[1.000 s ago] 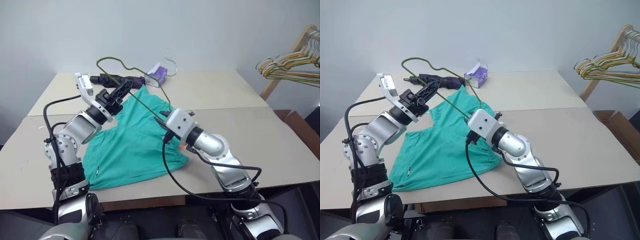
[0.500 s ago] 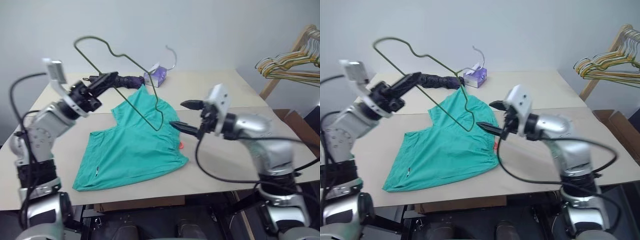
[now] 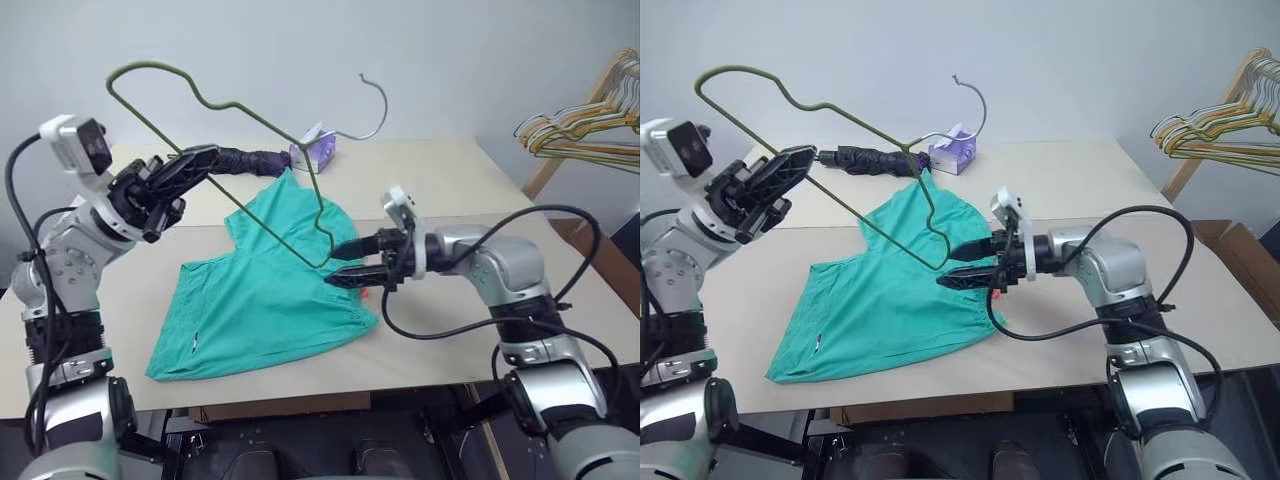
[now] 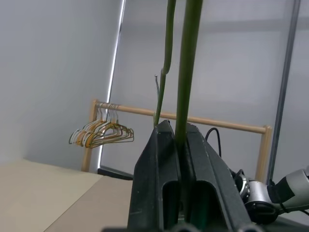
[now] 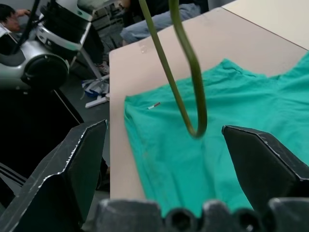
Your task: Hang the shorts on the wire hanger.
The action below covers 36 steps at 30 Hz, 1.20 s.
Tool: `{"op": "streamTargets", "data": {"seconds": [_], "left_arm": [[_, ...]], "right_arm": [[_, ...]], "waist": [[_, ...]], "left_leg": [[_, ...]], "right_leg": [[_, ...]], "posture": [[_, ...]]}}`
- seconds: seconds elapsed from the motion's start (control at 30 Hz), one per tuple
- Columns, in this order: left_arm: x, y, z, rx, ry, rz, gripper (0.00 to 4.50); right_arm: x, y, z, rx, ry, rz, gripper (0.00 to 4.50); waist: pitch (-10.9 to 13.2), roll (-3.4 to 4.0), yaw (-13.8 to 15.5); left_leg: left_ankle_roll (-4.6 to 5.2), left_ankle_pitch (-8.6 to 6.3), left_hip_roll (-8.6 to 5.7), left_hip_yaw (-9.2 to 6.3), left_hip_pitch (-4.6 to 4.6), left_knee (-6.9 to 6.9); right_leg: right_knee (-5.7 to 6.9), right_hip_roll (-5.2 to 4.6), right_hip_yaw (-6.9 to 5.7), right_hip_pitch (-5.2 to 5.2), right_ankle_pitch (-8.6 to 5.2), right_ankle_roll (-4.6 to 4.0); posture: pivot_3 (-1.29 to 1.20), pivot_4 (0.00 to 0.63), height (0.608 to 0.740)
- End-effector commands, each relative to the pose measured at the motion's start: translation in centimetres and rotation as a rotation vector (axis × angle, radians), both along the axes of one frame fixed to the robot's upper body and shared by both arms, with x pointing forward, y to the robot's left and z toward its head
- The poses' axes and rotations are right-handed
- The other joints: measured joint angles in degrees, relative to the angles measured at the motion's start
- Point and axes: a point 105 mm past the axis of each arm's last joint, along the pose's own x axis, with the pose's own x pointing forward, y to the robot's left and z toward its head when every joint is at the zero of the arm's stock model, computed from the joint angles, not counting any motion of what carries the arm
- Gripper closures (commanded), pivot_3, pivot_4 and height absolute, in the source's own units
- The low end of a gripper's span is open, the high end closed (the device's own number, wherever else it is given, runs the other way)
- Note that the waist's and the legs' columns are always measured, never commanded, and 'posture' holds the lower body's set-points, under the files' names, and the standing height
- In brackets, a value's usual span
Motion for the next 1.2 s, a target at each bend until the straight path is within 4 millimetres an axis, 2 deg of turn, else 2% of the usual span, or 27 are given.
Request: {"op": "streamTargets", "data": {"seconds": [0.03,0.2,0.23,0.33,0.37,0.57,0.7,0.87,1.0,1.07,1.2], "left_arm": [[-0.4,-0.3,0.8,-0.004,-0.047,-0.021,4.50],[-0.3,-0.6,0.8,-0.020,-0.045,-0.033,4.50],[-0.3,-0.7,0.8,-0.020,-0.045,-0.035,4.50],[-0.2,-0.7,0.8,-0.026,-0.042,-0.038,4.50],[-0.2,-0.7,0.8,-0.025,-0.041,-0.039,4.50],[-0.2,-0.7,0.6,-0.024,-0.034,-0.039,4.50],[-0.1,-0.8,0.4,-0.015,-0.028,-0.043,4.50],[0.3,-1.0,0.1,-0.013,-0.007,-0.026,4.50],[1.0,-1.1,-0.1,-0.030,0.015,0.019,3.43],[1.1,-1.4,-0.5,-0.014,0.031,0.022,2.72],[1.2,-1.9,-2.9,0.067,0.128,-0.002,1.39]], "right_arm": [[0.0,0.4,1.2,0.029,-0.002,0.034,0.03],[-0.1,1.1,1.0,0.022,-0.004,0.069,0.03],[0.0,1.2,1.1,0.025,-0.001,0.068,0.20],[0.0,1.3,1.0,0.021,-0.002,0.072,0.84],[0.0,1.3,1.0,0.022,-0.003,0.074,1.28],[0.0,1.4,1.1,0.030,-0.010,0.075,2.98],[0.3,1.5,1.1,0.034,-0.008,0.059,4.44],[0.2,1.6,1.2,0.050,-0.013,0.057,4.49],[0.0,1.7,1.6,0.086,-0.021,0.051,4.50],[-0.1,1.8,2.0,0.107,-0.028,0.041,4.50],[0.2,1.5,3.5,0.186,-0.054,-0.043,4.50]], "waist": [[0.0,0.00,0.0],[0.0,0.00,0.0],[0.0,0.00,0.0],[0.0,0.00,-0.1],[0.0,0.00,-0.1],[0.0,0.00,-0.1],[0.0,0.00,-0.2],[0.0,0.00,-0.1],[0.0,0.00,-0.2],[0.0,0.00,-0.2],[0.0,0.02,-0.3]], "left_leg": [[0.00,0.00,0.00,-0.02,0.00,0.00],[0.00,0.00,0.00,-0.03,0.00,0.02],[0.00,0.00,0.00,-0.03,0.00,0.02],[0.00,0.00,0.00,-0.04,0.00,0.02],[0.00,0.00,0.00,-0.04,0.00,0.02],[0.00,0.00,0.00,-0.04,0.00,0.02],[0.00,0.00,0.00,-0.05,0.00,0.02],[0.00,0.00,0.00,-0.06,-0.01,0.02],[0.00,0.00,0.00,-0.07,0.00,0.02],[0.00,0.00,0.00,-0.07,-0.01,0.02],[0.00,0.00,0.00,-0.07,-0.01,0.02]], "right_leg": [[0.02,0.00,-0.01,0.00,0.00,0.00],[0.02,0.00,-0.02,0.00,0.00,0.00],[0.02,0.00,-0.02,0.00,0.00,0.00],[0.02,0.00,-0.02,0.01,0.00,0.00],[0.02,0.00,-0.02,0.01,0.00,0.00],[0.02,0.00,-0.03,0.01,0.00,0.00],[0.03,0.00,-0.04,0.01,0.00,0.00],[0.02,0.00,-0.04,0.01,0.00,0.00],[0.04,0.00,-0.05,0.01,0.00,0.00],[0.04,0.00,-0.06,0.02,0.00,0.00],[0.03,0.00,-0.06,0.01,0.00,0.00]], "posture": [[0.08,0.000,0.740],[0.07,0.000,0.740],[0.07,0.000,0.740],[0.07,0.000,0.740],[0.07,0.000,0.740],[0.07,0.000,0.740],[0.07,0.000,0.740],[0.06,0.000,0.740],[0.05,0.000,0.740],[0.04,0.000,0.740],[0.01,0.000,0.740]]}}
